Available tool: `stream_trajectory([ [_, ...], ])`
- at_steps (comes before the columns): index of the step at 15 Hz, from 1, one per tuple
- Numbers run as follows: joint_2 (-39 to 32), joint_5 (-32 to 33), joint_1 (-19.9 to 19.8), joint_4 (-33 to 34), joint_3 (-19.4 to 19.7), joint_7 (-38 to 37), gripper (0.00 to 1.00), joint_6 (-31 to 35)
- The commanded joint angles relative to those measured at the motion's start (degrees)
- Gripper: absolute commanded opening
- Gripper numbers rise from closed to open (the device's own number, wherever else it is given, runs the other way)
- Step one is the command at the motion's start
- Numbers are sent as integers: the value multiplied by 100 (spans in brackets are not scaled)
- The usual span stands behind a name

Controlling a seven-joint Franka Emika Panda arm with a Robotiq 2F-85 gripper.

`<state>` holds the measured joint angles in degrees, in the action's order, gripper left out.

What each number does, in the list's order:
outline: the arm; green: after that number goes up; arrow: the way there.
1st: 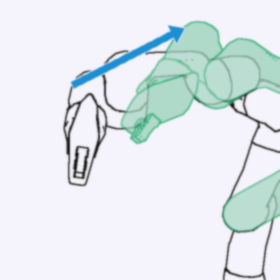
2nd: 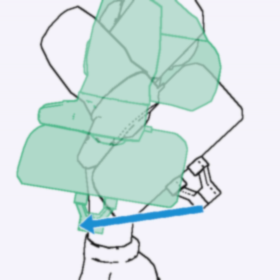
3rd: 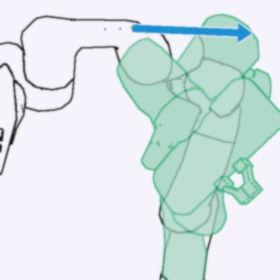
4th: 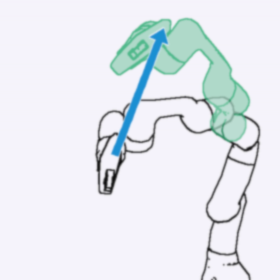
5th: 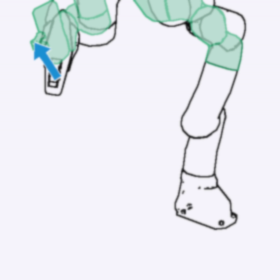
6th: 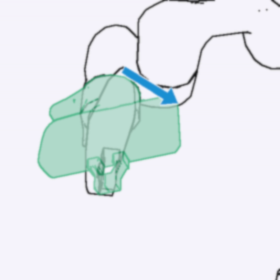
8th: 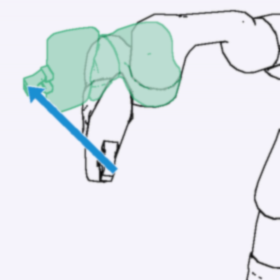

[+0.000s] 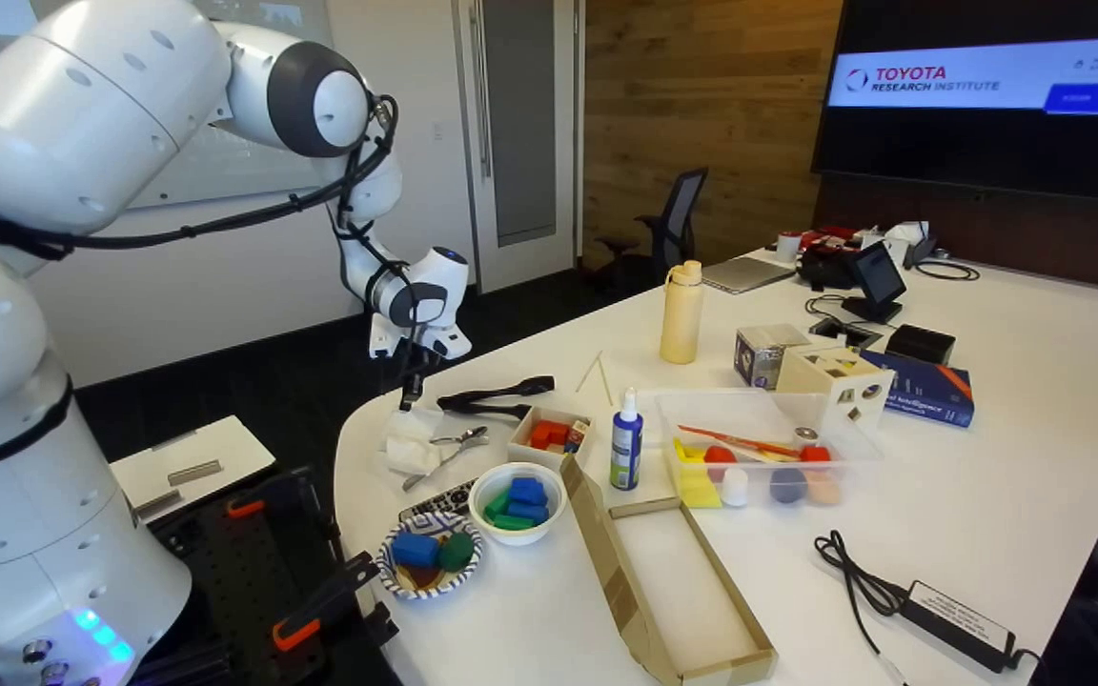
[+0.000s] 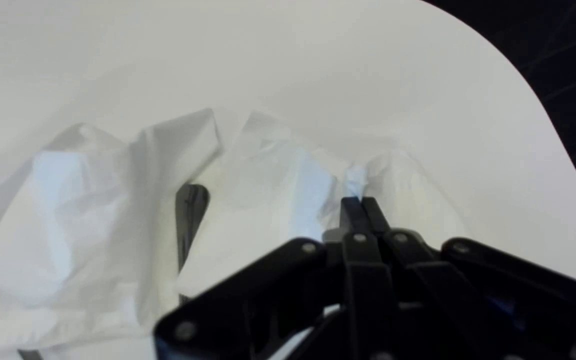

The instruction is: Turnover the napkin on the left.

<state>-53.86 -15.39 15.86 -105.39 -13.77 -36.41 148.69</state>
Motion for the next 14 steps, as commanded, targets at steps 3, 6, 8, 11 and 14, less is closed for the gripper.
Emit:
stream_trajectory([
  [3, 186, -524, -370, -194, -266, 1156, 0, 84],
  [6, 274, -767, -597, -332, -427, 1700, 0, 181],
  [8, 365, -916, -741, -452, -534, 1985, 0, 264],
  [11, 529, -1067, -912, -613, -628, 2260, 0, 306],
  [14, 652, -1137, -1017, -674, -660, 2416, 0, 231],
])
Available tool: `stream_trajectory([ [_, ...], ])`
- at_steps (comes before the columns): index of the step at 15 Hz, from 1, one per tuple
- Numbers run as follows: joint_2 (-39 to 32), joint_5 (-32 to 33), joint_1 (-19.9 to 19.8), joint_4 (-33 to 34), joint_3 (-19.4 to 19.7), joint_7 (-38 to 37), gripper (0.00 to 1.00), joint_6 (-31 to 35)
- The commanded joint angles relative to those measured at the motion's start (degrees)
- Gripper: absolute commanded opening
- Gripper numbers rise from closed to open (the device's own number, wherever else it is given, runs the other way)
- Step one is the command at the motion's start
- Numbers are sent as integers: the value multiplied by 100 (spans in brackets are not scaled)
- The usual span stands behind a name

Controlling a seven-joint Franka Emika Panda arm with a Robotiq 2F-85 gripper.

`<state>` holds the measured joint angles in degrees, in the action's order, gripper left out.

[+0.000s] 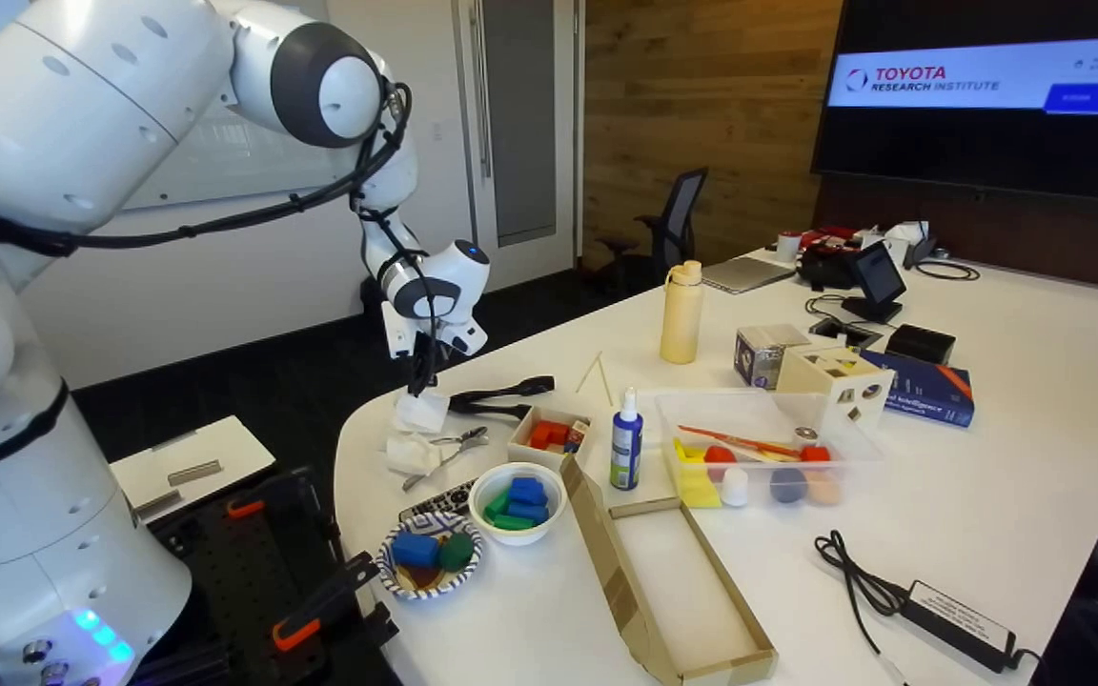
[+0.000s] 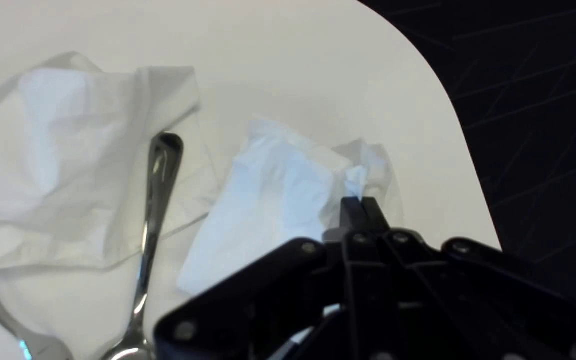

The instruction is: Turnover the napkin on the left.

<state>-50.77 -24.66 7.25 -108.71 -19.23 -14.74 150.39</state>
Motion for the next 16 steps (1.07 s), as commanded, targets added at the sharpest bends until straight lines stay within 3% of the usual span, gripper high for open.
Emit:
stream_trajectory([
  [1, 379, -225, -169, -359, -114, 261, 0, 53],
  [10, 290, -179, -150, -48, -14, 191, 0, -644],
  [13, 278, -189, -191, 76, 25, 138, 0, -1311],
  [16, 222, -131, 12, 304, 259, -160, 0, -1794],
])
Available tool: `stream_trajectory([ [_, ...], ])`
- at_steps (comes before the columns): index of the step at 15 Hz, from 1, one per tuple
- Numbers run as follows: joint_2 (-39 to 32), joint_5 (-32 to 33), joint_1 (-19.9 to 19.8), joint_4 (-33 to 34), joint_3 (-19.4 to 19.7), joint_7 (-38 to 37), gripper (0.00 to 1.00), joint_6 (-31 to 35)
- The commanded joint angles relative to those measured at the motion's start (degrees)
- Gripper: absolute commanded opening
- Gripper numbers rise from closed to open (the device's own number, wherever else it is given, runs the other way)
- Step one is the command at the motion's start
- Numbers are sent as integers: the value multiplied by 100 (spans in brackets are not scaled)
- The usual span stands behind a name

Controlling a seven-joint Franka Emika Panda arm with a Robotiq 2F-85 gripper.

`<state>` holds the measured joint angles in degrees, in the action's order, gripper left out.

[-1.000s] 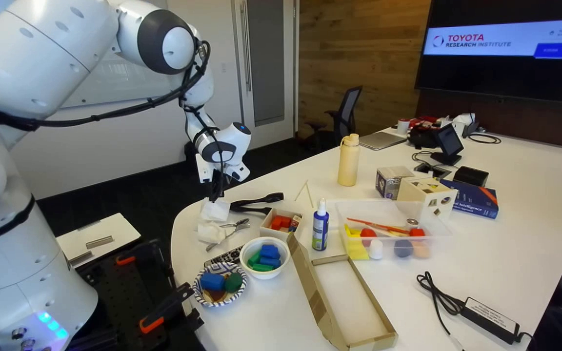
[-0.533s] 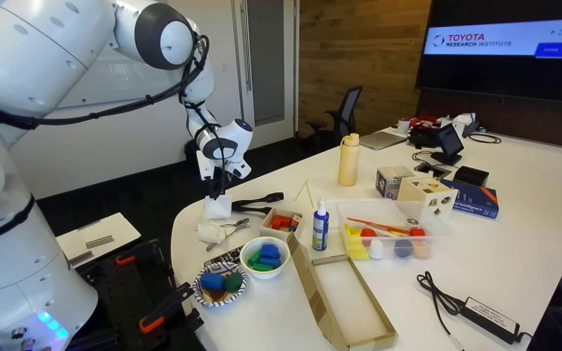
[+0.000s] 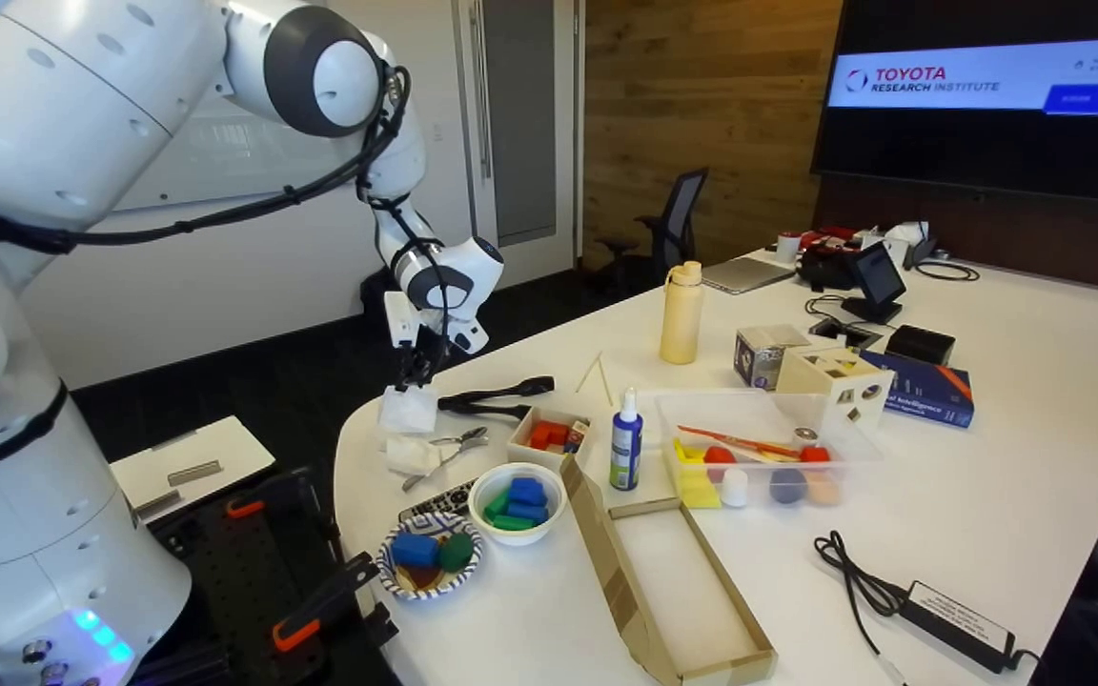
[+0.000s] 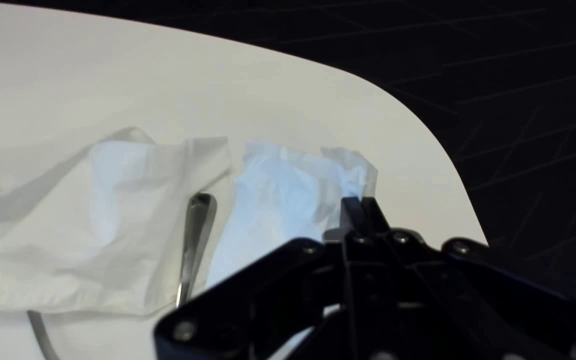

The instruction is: Turnover the napkin on the left.

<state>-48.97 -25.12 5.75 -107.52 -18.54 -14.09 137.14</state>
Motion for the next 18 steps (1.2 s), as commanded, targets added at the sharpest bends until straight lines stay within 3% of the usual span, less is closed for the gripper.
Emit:
stream_trajectory([
  [1, 9, -62, 240, 273, 275, -340, 0, -589],
  [3, -80, 34, 427, 475, 456, -604, 0, -778],
  [4, -133, 80, 527, 571, 541, -735, 27, -878],
  [5, -168, 118, 624, 648, 620, -848, 28, -926],
  [7, -245, 170, 779, 797, 735, -1039, 41, -1079],
  [15, -530, 284, 1114, 1227, 946, -1498, 100, -1452],
  [18, -581, 309, 1179, 1224, 1023, -1636, 100, -1409],
])
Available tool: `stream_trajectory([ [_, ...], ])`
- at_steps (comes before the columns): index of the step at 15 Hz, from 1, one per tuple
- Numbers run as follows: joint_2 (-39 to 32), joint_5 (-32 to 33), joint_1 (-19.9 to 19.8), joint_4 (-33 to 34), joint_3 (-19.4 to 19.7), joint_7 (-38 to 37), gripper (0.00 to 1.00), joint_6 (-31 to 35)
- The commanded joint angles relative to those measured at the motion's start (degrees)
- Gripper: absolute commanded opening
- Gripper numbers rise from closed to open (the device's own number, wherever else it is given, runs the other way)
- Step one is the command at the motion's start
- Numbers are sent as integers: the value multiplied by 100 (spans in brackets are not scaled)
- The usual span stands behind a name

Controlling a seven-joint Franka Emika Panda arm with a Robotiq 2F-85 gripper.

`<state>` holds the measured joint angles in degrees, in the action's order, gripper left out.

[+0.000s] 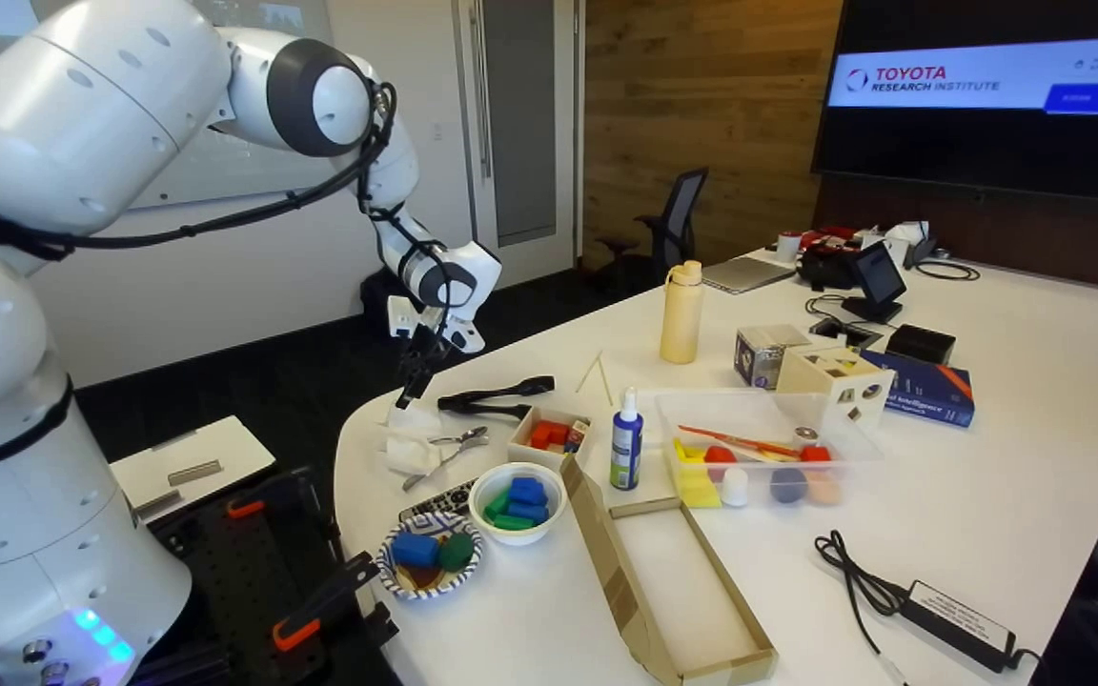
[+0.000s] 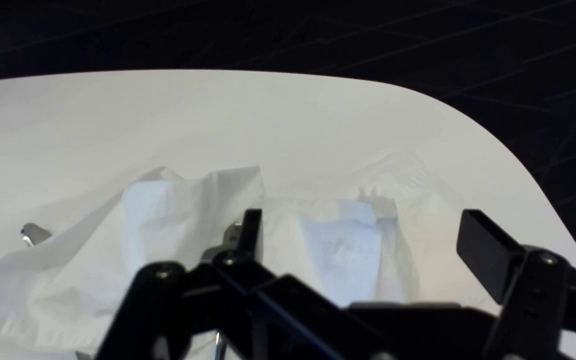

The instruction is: Turnover the napkin on the left.

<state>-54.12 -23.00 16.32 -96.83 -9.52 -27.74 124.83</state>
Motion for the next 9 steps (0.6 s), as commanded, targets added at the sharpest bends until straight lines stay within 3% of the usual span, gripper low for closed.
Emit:
stream_trajectory([
  [1, -33, 129, 168, 90, 151, -327, 100, -154],
  [9, 430, -221, 828, -834, 48, -2109, 100, 1024],
])
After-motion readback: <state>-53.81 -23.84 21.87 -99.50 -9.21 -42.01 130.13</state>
